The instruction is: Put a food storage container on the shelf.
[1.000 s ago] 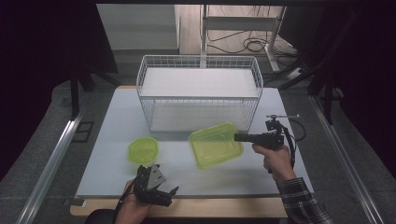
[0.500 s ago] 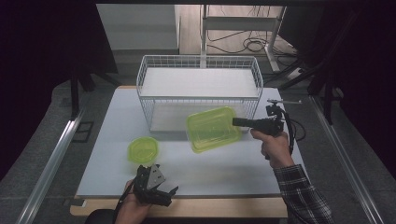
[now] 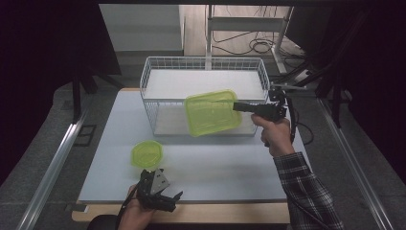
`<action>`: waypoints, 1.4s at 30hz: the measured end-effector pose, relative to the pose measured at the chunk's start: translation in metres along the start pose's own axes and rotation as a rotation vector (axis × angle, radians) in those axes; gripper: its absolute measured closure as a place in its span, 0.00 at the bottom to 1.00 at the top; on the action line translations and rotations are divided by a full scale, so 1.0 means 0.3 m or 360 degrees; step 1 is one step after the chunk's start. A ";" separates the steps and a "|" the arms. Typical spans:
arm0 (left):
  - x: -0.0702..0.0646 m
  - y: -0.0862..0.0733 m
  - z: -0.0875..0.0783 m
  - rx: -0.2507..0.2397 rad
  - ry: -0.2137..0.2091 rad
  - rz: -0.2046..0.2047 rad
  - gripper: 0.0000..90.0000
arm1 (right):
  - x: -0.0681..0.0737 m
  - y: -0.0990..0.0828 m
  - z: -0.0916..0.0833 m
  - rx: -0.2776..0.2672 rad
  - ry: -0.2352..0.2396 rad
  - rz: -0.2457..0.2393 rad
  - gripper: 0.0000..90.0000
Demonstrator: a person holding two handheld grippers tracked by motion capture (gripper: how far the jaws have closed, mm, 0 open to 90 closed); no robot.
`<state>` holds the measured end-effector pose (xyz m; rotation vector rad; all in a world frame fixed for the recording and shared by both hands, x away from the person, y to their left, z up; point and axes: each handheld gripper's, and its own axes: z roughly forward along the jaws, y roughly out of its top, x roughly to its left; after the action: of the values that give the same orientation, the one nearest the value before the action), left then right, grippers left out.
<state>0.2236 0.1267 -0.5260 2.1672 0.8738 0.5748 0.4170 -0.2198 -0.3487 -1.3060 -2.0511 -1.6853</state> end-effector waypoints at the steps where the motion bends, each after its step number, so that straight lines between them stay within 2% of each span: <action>1: -0.001 0.000 0.000 -0.0006 -0.0001 -0.0007 0.03 | 0.003 0.008 0.005 -0.0012 -0.0004 -0.0005 0.89; 10: -0.001 0.000 -0.001 -0.0021 0.0000 -0.0013 0.03 | 0.011 0.076 0.044 -0.0090 -0.0074 -0.0002 0.89; 18: 0.001 0.000 -0.003 -0.0021 -0.0008 -0.0014 0.02 | 0.003 0.113 0.064 -0.0123 -0.0112 0.0039 0.89; 25: 0.002 0.000 -0.002 -0.0020 -0.0018 -0.0019 0.02 | -0.004 0.163 0.091 -0.0176 -0.0179 0.0061 0.89; 30: 0.002 0.001 -0.003 -0.0023 -0.0021 -0.0018 0.02 | -0.021 0.183 0.109 -0.0200 -0.0217 0.0092 0.89; 42: -0.002 0.001 -0.003 -0.0026 -0.0028 -0.0012 0.02 | -0.042 0.213 0.143 -0.0235 -0.0282 0.0103 0.89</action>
<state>0.2228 0.1266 -0.5252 2.1503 0.8648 0.5562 0.4859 -0.1909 -0.3261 -1.6036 -1.9831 -1.7800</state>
